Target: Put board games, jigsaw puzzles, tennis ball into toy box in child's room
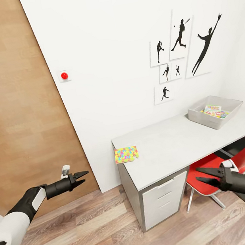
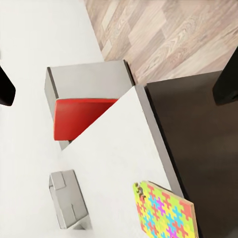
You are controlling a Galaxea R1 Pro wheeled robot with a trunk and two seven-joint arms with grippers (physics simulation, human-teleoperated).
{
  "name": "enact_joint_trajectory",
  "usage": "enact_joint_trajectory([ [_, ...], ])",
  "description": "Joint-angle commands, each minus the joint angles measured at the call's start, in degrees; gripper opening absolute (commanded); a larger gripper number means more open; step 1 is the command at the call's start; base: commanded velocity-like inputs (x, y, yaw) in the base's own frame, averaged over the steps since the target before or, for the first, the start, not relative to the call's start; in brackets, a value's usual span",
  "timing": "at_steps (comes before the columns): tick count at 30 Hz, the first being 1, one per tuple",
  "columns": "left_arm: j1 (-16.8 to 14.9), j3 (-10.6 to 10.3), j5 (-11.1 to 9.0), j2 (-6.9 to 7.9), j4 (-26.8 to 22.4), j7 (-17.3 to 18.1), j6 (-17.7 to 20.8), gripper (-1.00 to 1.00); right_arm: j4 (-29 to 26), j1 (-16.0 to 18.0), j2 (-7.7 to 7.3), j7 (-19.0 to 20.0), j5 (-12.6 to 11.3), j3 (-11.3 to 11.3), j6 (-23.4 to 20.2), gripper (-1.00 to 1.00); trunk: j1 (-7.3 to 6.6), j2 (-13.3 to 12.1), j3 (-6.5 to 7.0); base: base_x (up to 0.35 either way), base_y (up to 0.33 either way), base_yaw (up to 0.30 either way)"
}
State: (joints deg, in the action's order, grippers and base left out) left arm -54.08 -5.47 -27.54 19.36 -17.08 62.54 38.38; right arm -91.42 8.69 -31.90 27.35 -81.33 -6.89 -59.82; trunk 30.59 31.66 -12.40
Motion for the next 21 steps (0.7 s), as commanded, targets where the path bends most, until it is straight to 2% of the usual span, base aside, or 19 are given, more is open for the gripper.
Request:
enact_joint_trajectory([
  [1, -0.06, -0.45, -0.57, 0.03, -0.02, 0.03, 0.44, 1.00, -0.09, -0.34, -0.30, 3.23, 0.65, -0.50, -0.18, 1.00, 0.02, 0.09, -0.10, 0.000, 0.000, 0.000],
  [3, -0.11, -0.39, -0.60, -0.08, -0.28, 0.00, 0.54, 1.00, -0.20, -0.82, -0.58, 6.47, 0.73, -1.19, -0.18, 1.00, 0.02, 0.09, -0.10, 0.000, 0.000, 0.000],
  [4, -0.17, -0.38, -0.61, -0.14, -0.36, -0.01, 0.54, 1.00, -0.21, -0.86, -0.60, 6.79, 0.73, -1.32, -0.18, 1.00, 0.02, 0.09, -0.10, 0.000, 0.000, 0.000],
  [9, -0.91, -0.42, -0.49, -3.05, -0.66, -0.09, 0.28, 1.00, -0.25, -1.03, -0.56, 7.94, 0.77, -2.31, -0.18, 1.00, 0.02, 0.09, -0.10, 0.000, 0.000, 0.000],
  [12, -1.00, -0.48, -0.38, -4.12, -0.58, -0.10, 0.10, 1.00, -0.19, -1.04, -0.37, 8.04, 0.83, -2.46, -0.18, 1.00, 0.02, 0.09, -0.16, 0.000, 0.000, 0.000],
  [21, -1.02, -0.59, -0.66, -4.58, -0.49, 0.38, -0.11, 1.00, -0.09, -1.05, -0.10, 8.00, 1.05, -2.51, -0.18, 1.00, 0.02, 0.09, -0.85, 0.001, 0.000, 0.000],
])
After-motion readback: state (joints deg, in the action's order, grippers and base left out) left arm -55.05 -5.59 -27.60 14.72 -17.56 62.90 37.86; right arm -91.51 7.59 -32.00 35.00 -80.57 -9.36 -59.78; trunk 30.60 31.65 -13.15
